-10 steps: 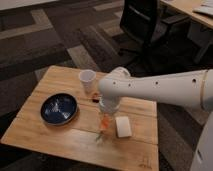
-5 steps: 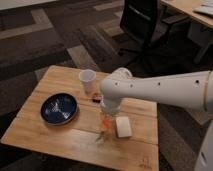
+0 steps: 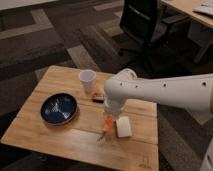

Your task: Place the pepper on the white sponge

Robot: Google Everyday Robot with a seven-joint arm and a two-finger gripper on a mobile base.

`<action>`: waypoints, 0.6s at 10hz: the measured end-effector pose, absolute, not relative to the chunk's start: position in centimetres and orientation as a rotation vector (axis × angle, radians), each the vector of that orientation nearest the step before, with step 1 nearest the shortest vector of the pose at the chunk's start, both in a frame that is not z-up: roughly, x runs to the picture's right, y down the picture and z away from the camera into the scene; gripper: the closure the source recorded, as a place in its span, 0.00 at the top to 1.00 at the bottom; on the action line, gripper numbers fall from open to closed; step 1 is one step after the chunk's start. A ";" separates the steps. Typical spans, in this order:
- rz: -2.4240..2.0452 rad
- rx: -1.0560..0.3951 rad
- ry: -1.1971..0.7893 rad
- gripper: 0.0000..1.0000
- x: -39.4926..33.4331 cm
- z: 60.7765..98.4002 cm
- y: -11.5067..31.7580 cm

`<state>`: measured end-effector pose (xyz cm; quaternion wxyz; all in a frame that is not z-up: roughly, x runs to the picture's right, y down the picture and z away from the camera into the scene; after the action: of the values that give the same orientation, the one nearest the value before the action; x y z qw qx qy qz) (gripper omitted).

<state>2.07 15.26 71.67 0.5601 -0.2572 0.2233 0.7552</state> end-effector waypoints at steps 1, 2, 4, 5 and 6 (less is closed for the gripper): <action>1.801 -0.608 0.521 0.00 2.5 71.8 15.1; 1.833 -0.605 0.521 0.00 3.6 71.9 15.0; 1.888 -0.608 0.517 0.00 5.6 72.2 14.9; 1.885 -0.611 0.515 0.00 5.4 72.2 14.9; 1.884 -0.610 0.514 0.00 5.3 72.2 14.9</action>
<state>5.35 14.88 72.20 0.5208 -0.2547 0.2146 0.7860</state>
